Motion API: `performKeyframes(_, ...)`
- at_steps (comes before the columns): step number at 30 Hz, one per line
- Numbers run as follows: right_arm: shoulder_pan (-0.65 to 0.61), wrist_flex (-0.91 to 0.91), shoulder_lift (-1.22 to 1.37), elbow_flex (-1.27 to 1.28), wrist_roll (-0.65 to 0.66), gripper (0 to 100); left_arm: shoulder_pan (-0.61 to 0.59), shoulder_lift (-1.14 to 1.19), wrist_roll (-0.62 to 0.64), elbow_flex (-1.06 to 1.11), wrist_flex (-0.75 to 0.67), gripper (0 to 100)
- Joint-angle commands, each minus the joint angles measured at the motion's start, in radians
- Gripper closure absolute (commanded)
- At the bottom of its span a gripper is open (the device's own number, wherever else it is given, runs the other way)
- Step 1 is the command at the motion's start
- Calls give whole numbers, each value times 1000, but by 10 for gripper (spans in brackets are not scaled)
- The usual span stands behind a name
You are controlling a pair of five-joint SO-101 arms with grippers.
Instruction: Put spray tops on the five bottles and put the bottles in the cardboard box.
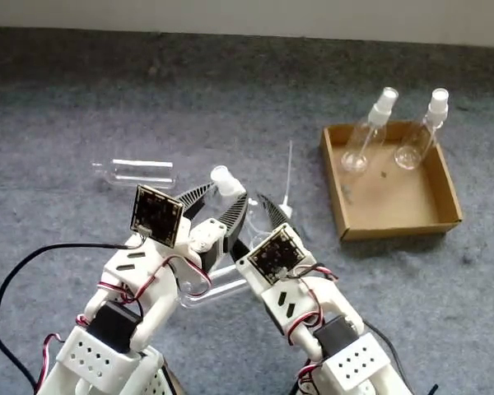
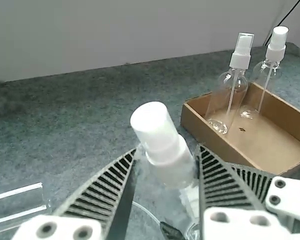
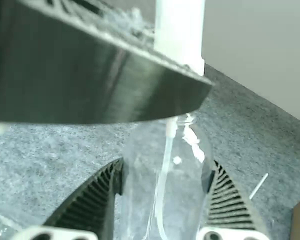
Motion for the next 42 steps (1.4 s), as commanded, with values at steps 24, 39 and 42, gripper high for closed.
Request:
performKeyframes(24,12,-1,-16,140,15,861,-5,-7,-6,-88,-3,873)
performKeyframes(39,15,-1,-16,140,15,861,-4,-16,-8,15,-66,962)
performKeyframes(42,15,-1,-16,140,15,861,22,-16,-8,35,-60,962)
